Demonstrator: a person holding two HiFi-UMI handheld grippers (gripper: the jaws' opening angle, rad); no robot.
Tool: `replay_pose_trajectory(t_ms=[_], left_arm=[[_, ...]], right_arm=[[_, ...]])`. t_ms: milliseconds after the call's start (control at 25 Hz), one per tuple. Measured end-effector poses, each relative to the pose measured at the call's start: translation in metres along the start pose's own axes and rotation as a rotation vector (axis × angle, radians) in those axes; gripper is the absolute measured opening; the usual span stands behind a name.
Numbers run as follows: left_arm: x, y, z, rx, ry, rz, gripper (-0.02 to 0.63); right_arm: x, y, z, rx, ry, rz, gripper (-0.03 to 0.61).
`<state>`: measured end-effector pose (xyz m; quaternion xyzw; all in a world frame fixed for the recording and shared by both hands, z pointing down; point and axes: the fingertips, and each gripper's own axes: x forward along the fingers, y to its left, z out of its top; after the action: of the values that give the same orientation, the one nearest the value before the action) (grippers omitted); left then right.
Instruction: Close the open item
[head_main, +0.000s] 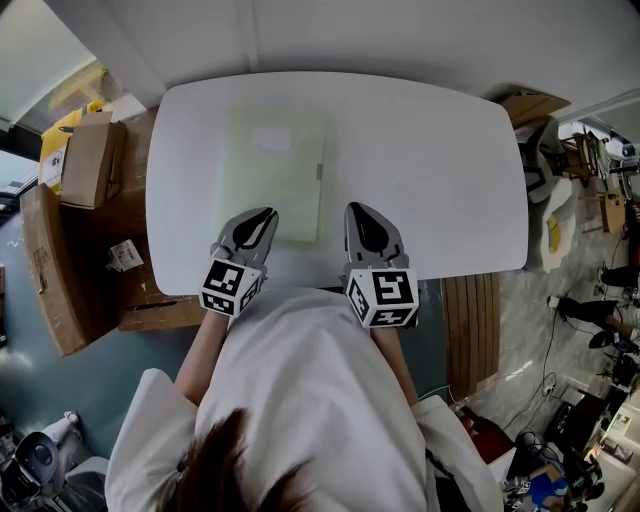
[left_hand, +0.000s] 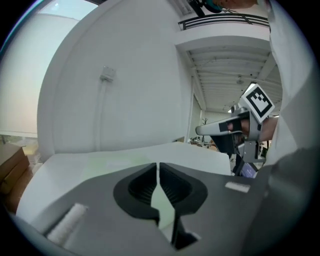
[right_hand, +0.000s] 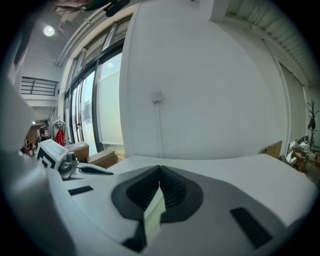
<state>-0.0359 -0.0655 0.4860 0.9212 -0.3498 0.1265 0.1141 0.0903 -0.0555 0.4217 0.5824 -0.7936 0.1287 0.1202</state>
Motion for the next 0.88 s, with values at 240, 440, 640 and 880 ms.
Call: replay_pose_trajectory(t_ms=[240,440,640,880], left_arm=[[-0.009,0.002,0.016,-0.027,-0.009,0.074,0.008],[-0.014,0.006,0.024,-0.054,-0.026,0.093,0.008],[-0.014,0.011,0.023,-0.087,-0.024,0.111,0.008],[-0.011,0.022,0.017,-0.108,-0.014,0.127,0.008]], right_arm=[[-0.007,-0.006,0.004,0.017,-0.032,0.004,0.005],[-0.004,-0.004,0.005,0.024,-0.042,0.011,0.004],[0.007,-0.004,0.002,0.031,-0.023,0.025,0.005],[0.033,-0.003,-0.001,0.038,-0.001,0.053,0.005]])
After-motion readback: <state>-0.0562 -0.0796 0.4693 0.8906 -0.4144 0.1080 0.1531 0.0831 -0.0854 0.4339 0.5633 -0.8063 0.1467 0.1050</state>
